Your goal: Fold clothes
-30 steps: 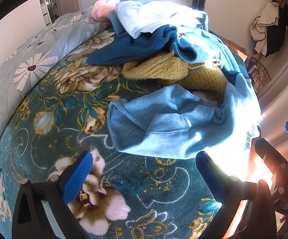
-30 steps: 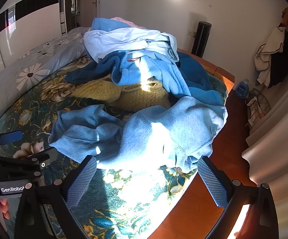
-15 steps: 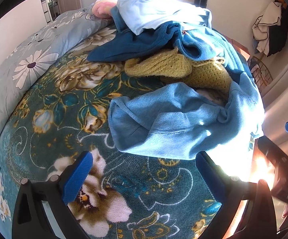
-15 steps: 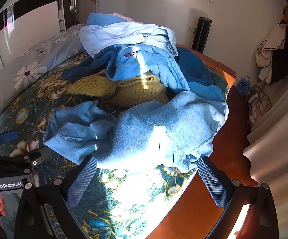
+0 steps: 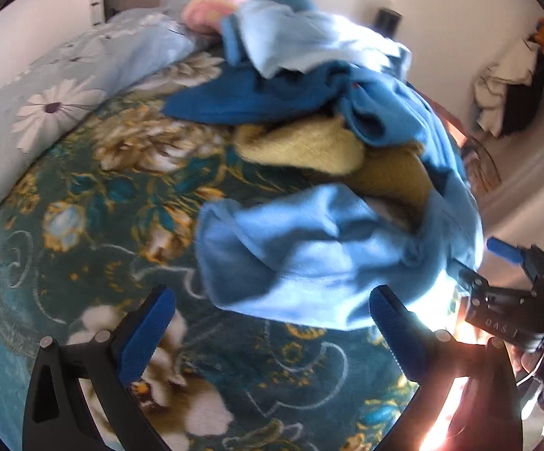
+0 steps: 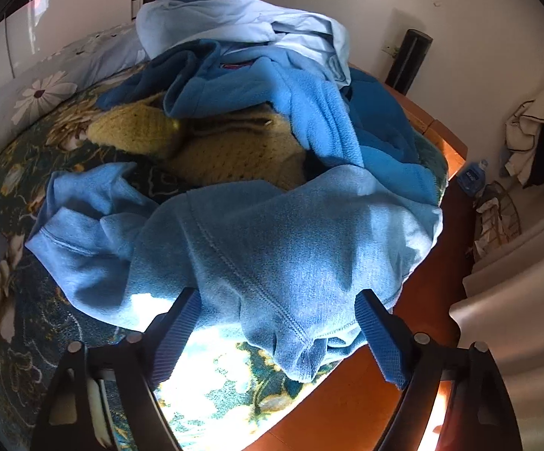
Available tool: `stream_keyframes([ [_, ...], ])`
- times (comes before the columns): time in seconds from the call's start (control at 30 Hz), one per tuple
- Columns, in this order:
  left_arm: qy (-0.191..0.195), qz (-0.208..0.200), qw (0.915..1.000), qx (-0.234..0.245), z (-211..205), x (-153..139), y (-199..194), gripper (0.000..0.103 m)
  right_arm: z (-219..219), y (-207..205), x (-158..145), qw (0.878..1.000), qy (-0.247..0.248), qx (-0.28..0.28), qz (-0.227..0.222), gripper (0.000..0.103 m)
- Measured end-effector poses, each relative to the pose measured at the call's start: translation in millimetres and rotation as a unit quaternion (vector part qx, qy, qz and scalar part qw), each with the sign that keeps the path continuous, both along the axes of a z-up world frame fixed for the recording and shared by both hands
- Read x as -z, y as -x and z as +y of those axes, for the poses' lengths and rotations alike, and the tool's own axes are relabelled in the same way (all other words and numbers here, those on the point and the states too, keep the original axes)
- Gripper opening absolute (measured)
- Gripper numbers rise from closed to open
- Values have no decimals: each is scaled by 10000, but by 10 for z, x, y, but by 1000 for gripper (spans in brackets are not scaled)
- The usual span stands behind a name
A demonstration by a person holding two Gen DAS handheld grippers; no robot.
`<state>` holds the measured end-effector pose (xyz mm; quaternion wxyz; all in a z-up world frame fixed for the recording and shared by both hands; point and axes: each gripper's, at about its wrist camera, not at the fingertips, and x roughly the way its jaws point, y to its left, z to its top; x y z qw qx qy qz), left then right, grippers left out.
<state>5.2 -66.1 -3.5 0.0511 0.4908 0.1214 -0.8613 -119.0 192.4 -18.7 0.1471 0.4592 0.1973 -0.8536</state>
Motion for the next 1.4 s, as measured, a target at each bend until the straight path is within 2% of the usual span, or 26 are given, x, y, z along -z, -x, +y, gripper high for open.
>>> stream_keyframes([
  [0.2, 43, -30, 9991, -426, -169, -60, -38, 103, -121, 33, 23, 9992, -110, -329, -206, 54],
  [0.27, 40, -46, 9985, -553, -219, -75, -79, 103, -116, 53, 15, 9989, -68, -314, -346, 35],
  [0.37, 25, -64, 9973, -737, -292, -86, -164, 103, -59, 114, -40, 9978, 141, -193, -614, 23],
  [0.47, -50, -116, 9957, -918, -390, -94, -285, 103, 2, 177, -115, 9955, 377, -64, -866, 20],
  [0.53, -75, -93, 9943, -1055, -467, -124, -402, 103, -3, 183, -227, 9949, 506, -43, -871, 19],
  [0.67, -73, 60, 9916, -1287, -646, -226, -712, 103, -132, 84, -573, 9959, 616, -251, -617, 16],
  [0.83, -56, 179, 9880, -1532, -912, -358, -1230, 103, -512, -253, -1031, 9935, 853, -703, -282, 8],
  [0.97, 79, 240, 9820, -1872, -1200, -506, -1831, 103, -1034, -657, -1299, 9868, 1099, -1167, -232, 4],
  [1.1, 216, 287, 9740, -2235, -1490, -640, -2451, 103, -1611, -1139, -1358, 9779, 1264, -1624, -376, 4],
  [1.23, 287, 254, 9615, -2722, -1778, -659, -3135, 103, -2182, -1700, -1393, 9664, 1520, -2001, -534, 4],
  [1.4, 279, 143, 9426, -3324, -2073, -582, -3896, 103, -2979, -2520, -1322, 9413, 1793, -2748, -797, 4],
])
